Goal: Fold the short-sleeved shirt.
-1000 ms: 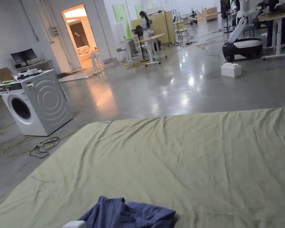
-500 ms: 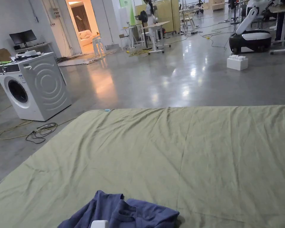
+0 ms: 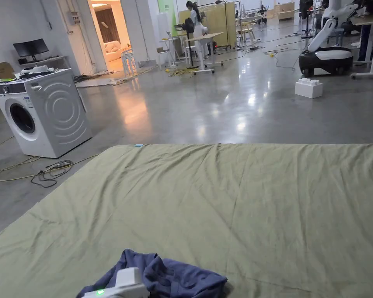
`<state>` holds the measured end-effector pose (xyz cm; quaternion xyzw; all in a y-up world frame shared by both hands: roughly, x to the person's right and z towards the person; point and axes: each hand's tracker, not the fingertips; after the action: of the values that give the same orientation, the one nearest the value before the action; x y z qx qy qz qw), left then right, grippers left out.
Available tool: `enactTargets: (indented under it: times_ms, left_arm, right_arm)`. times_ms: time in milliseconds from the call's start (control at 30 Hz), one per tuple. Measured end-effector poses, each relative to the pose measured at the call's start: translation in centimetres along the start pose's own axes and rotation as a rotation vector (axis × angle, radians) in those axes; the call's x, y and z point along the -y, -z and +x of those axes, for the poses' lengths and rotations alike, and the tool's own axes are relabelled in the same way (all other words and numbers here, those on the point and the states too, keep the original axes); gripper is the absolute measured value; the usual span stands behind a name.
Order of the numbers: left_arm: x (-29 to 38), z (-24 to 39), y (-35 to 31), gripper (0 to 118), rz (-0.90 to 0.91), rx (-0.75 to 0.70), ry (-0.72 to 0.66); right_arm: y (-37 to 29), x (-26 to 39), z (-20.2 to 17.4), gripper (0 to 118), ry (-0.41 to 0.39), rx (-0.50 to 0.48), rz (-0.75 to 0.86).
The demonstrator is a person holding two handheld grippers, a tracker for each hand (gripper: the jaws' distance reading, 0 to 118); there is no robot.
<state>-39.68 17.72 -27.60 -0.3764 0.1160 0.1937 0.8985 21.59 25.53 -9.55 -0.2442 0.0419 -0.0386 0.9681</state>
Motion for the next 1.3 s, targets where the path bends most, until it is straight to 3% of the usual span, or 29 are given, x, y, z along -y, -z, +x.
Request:
enactTargets:
  times_ms: [67, 300, 467, 600, 900, 933, 967, 1067, 1100, 1133, 1200, 1300]
  left_arm:
    - [-2.2, 2.8, -1.5, 2, 0.06, 0.091, -0.014]
    - [-3.1, 18.9, -5.7, 2, 0.096, 0.383, 0.359]
    - [5.0, 30.5, -6.5, 2, 0.03, 0.611, 0.588]
    - [13.7, 38.1, -5.9, 2, -0.165, 0.792, 0.72]
    - [30.0, 43.5, -8.7, 3, -0.264, 0.995, 1.103]
    - [30.7, 43.6, -8.6, 10, -0.272, 0.981, 1.12]
    - [31.4, 43.5, -8.5, 26, -0.249, 0.942, 1.138]
    - [30.5, 42.0, -8.2, 50, -0.296, 0.98, 1.032]
    - [29.6, 41.1, -8.7, 80, -0.278, 0.963, 0.986]
    - [28.4, 39.9, -9.5, 86, -0.228, 0.963, 0.947]
    - [25.0, 37.0, -11.4, 85, -0.136, 0.955, 0.89]
    - [19.5, 31.2, -15.6, 85, 0.083, 0.818, 0.827]
  right_arm:
    - [-0.2, 0.1, 0.3, 0, 0.003, 0.005, -0.017]
    - [-3.3, 1.1, 2.4, 0, 0.058, 0.055, 0.019]
    - [-5.1, 2.6, 5.1, 0, 0.114, 0.118, 0.013]
    - [-6.7, 3.2, 6.4, 0, 0.149, 0.178, 0.011]
    - [-8.4, 4.6, 7.7, 0, 0.136, 0.248, -0.034]
    - [-8.3, 4.7, 7.6, 0, 0.138, 0.249, -0.036]
    - [-8.1, 4.8, 7.5, 0, 0.145, 0.243, -0.039]
    - [-7.4, 4.8, 6.8, 0, 0.157, 0.206, -0.035]
    - [-7.2, 4.5, 6.3, 0, 0.144, 0.187, -0.025]
    - [-7.0, 4.3, 5.9, 0, 0.129, 0.169, -0.017]
    - [-6.6, 3.5, 4.9, 0, 0.089, 0.137, 0.002]
    - [-5.8, 1.9, 3.6, 0, 0.059, 0.06, 0.051]
